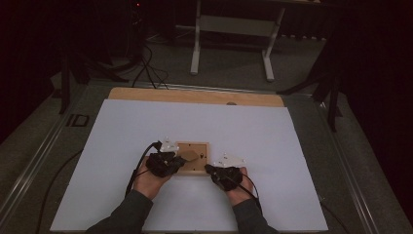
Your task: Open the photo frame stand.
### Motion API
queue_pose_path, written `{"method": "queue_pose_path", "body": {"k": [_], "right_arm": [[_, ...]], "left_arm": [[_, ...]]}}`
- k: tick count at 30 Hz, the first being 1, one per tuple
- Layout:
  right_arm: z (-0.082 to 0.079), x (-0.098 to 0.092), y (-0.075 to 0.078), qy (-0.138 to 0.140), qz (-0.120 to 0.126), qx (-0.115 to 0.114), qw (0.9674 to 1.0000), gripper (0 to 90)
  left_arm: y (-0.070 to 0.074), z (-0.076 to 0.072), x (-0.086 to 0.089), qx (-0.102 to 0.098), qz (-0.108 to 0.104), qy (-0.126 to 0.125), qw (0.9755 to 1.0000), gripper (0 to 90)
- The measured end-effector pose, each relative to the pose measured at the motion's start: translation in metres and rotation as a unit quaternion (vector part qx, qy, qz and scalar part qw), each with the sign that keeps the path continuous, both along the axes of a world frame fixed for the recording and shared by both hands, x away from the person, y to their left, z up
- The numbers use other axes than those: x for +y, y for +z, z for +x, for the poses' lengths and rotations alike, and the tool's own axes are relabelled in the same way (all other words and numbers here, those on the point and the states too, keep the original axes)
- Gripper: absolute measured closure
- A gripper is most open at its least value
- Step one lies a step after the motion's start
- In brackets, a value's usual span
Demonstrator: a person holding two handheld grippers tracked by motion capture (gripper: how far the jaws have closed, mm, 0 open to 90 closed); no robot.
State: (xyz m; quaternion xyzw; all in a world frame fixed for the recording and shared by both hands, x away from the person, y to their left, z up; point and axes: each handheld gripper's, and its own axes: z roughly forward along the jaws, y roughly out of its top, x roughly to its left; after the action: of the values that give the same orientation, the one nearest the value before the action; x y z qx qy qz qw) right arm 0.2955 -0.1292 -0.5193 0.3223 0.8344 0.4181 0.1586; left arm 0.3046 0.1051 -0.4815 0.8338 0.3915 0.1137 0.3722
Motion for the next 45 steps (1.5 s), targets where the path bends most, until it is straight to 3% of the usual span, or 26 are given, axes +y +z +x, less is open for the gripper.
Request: {"method": "queue_pose_path", "body": {"k": [4,12,13,20,36,45], "right_arm": [[0.0,0.0,0.0,0.0,-0.001,-0.001,1.0,87.8],[0.0,0.0,0.0,0.0,-0.004,-0.002,1.0,87.7],[0.0,0.0,0.0,0.0,-0.004,-0.003,1.0,87.7],[0.0,0.0,0.0,0.001,-0.004,-0.004,1.0,87.3],[-0.001,0.001,0.0,0.002,-0.004,-0.003,1.0,87.1],[0.0,0.001,0.0,0.003,-0.004,-0.003,1.0,87.0]], "left_arm": [[-0.001,0.002,0.0,0.014,-0.01,-0.003,0.9998,69.0],[-0.003,0.008,-0.002,0.04,-0.037,0.0,0.9985,60.3],[-0.004,0.012,-0.003,0.051,-0.048,0.005,0.9976,59.4],[-0.005,0.02,-0.005,0.063,-0.056,0.017,0.9963,57.9],[-0.008,0.032,-0.007,0.097,-0.087,0.043,0.9906,52.9],[-0.011,0.038,-0.008,0.106,-0.089,0.046,0.9892,51.5]]}}
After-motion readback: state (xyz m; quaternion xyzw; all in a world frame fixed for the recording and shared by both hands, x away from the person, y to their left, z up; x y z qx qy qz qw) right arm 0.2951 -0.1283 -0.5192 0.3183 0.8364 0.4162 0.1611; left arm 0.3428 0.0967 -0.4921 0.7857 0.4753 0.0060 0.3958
